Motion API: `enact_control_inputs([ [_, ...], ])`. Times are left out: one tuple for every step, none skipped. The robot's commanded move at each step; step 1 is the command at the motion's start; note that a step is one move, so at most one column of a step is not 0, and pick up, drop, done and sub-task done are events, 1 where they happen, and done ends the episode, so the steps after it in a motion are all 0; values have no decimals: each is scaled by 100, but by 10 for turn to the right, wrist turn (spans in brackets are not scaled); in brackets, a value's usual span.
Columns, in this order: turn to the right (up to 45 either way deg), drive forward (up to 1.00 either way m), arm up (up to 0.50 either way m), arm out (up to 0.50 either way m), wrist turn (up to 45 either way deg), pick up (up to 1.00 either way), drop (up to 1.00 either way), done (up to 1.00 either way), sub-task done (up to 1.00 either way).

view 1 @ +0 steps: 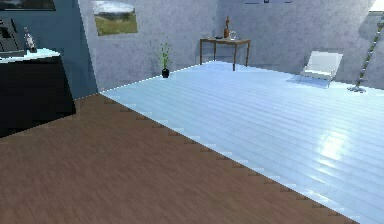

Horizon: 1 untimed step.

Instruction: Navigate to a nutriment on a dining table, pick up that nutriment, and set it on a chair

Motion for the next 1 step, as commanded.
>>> enact_control_inputs([
  [0, 0, 0, 0, 450, 0, 0, 0, 0],
])
